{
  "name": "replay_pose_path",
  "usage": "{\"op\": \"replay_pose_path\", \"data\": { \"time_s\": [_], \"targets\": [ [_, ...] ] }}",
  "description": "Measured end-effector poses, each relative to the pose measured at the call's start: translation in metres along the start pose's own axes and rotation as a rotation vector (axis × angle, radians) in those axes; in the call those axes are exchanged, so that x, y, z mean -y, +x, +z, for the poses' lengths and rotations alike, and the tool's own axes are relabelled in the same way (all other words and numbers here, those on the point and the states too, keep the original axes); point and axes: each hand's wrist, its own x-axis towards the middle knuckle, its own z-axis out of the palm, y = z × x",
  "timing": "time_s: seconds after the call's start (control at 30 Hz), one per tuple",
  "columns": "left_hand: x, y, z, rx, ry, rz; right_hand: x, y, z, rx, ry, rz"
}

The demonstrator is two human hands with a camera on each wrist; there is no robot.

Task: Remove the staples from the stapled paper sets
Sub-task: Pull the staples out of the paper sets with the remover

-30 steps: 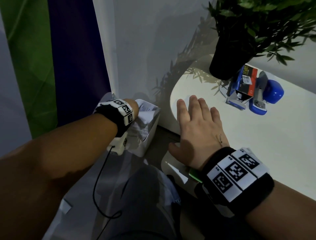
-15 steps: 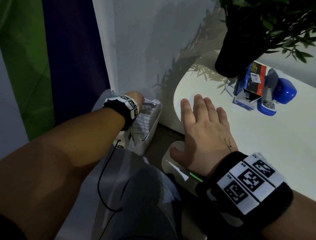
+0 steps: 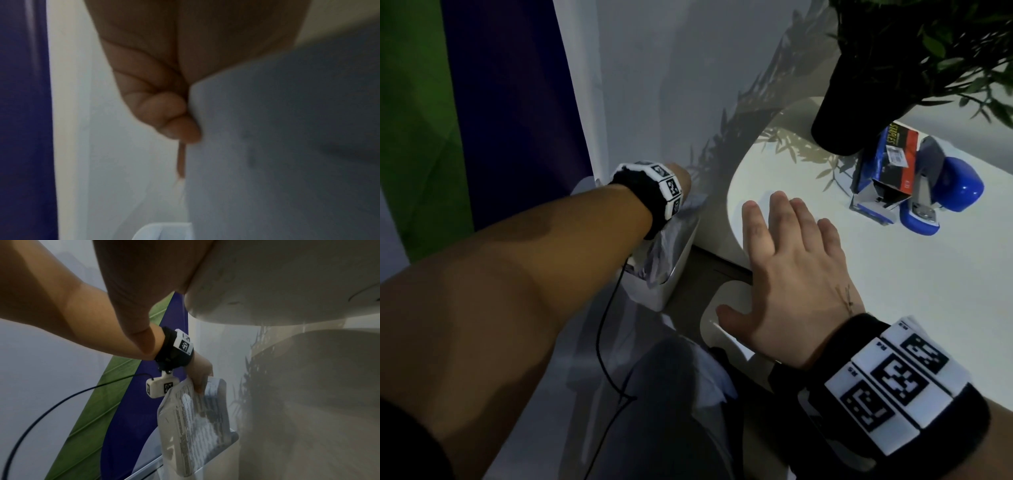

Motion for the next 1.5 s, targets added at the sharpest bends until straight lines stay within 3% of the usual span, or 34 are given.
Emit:
{"op": "replay_pose_path", "data": {
  "time_s": [0.1, 0.3, 0.37, 0.5, 0.63, 0.77, 0.83, 0.9, 0.97, 1.07, 1.13, 1.23, 1.27, 1.37, 1.5],
  "targets": [
    [0.007, -0.007, 0.013, -0.062, -0.132, -0.031, 0.0, 0.0, -0.002, 0.01, 0.021, -0.012],
    [0.031, -0.042, 0.059, -0.238, -0.913, -0.282, 0.001, -0.001, -0.004, 0.021, 0.024, -0.01],
    [0.032, -0.059, 0.072, -0.232, -1.014, -0.344, 0.0, 0.0, -0.002, 0.006, 0.023, -0.008],
    [0.025, -0.088, 0.081, -0.328, -0.909, -0.205, 0.001, 0.001, 0.0, -0.015, 0.003, 0.0],
    [0.021, -0.082, 0.07, -0.44, -0.685, -0.098, 0.001, -0.001, -0.002, 0.018, 0.006, -0.002],
    [0.016, -0.055, 0.055, -0.168, -0.262, -0.013, 0.002, -0.001, -0.005, 0.027, 0.003, -0.004],
    [0.01, -0.045, 0.05, -0.083, -0.147, 0.002, 0.002, -0.001, -0.005, 0.029, -0.001, 0.001],
    [0.007, -0.038, 0.059, 0.087, -0.021, -0.001, 0.002, -0.001, -0.005, 0.016, -0.008, 0.002],
    [0.01, -0.027, 0.084, 0.25, 0.102, -0.053, 0.002, -0.001, -0.005, 0.007, -0.008, 0.0],
    [0.013, -0.014, 0.117, 0.387, 0.085, -0.15, 0.002, 0.0, -0.002, 0.009, -0.039, 0.011],
    [0.006, -0.022, 0.12, 0.292, -0.032, -0.134, 0.003, 0.001, 0.002, -0.04, -0.046, 0.035],
    [0.004, -0.027, 0.12, -0.185, -0.23, -0.058, 0.002, 0.001, 0.008, -0.113, -0.045, 0.031],
    [0.005, -0.031, 0.119, -0.256, -0.295, -0.078, 0.002, 0.001, 0.008, -0.135, -0.044, 0.03],
    [0.009, -0.032, 0.124, -0.194, -0.279, -0.099, 0.003, 0.001, 0.009, -0.168, -0.053, 0.024],
    [0.004, -0.033, 0.132, 0.048, 0.018, 0.126, 0.004, 0.001, 0.01, -0.17, -0.049, 0.026]
  ]
}}
